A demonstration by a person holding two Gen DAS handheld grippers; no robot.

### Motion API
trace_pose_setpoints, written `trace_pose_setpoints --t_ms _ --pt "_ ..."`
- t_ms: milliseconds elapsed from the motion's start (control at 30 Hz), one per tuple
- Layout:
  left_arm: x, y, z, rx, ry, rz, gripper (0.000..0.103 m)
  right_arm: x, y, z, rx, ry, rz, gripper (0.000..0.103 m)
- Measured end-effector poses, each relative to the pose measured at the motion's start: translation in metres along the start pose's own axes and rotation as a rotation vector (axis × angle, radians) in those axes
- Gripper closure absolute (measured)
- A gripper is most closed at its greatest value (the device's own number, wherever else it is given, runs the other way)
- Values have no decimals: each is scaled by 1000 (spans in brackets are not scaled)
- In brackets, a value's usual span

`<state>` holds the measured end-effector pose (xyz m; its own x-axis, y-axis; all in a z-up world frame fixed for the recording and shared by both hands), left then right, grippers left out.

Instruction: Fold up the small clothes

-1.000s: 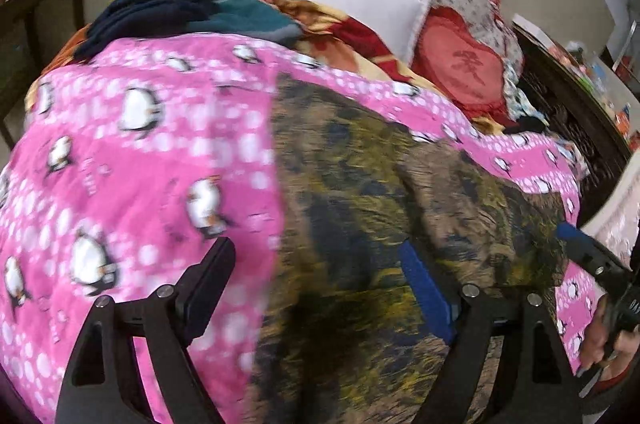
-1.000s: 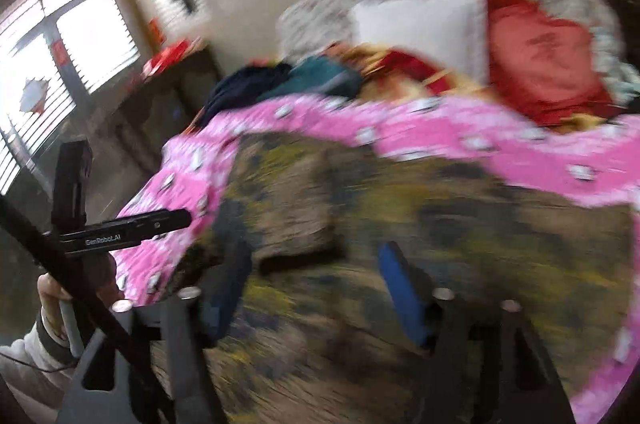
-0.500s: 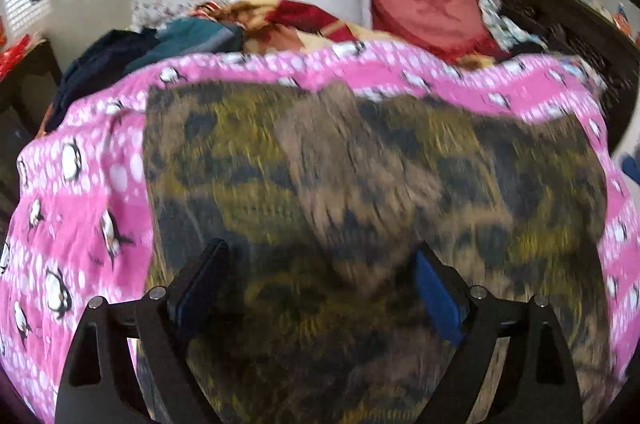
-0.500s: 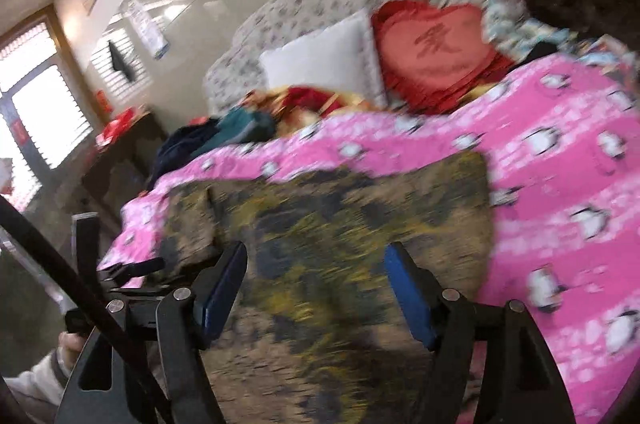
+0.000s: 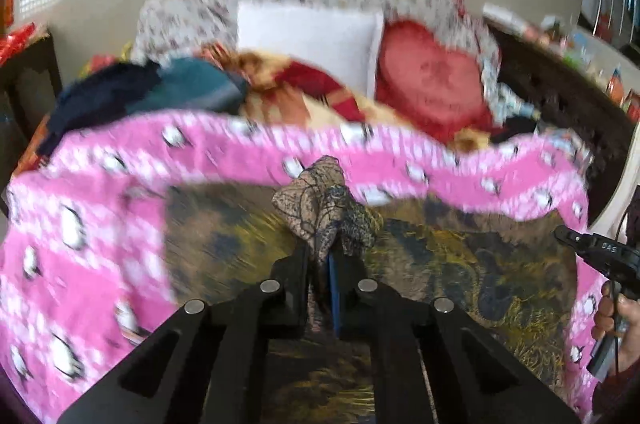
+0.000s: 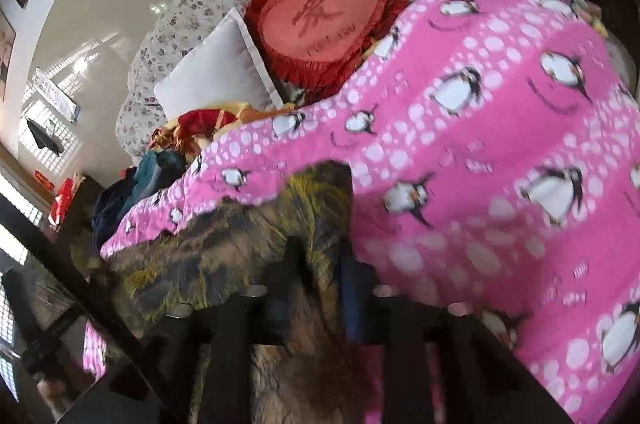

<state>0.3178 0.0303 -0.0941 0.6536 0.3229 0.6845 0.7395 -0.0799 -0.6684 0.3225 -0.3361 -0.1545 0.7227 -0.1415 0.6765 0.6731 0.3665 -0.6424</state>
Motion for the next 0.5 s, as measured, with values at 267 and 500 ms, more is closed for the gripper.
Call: trace_pose_setpoints --t_ms 267,500 --pt "-40 37 66 78 -51 155 78 0 16 25 -74 -104 7 94" --pt "-28 10 110 58 -175 82 24 -24 -24 49 -61 -227 -9 48"
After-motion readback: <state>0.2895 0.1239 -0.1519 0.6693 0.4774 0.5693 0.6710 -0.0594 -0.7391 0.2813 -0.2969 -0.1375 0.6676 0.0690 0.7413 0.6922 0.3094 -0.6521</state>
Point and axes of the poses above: each gripper's, at about its wrist camera, not at the fingertips, and y roughly the way its jaws point, z to its left, x to its top, the point moved 7 cm from there along y, roughly the way its jaws point, and after that the axes turned 15 degrees about -y, right-handed, at the moved point
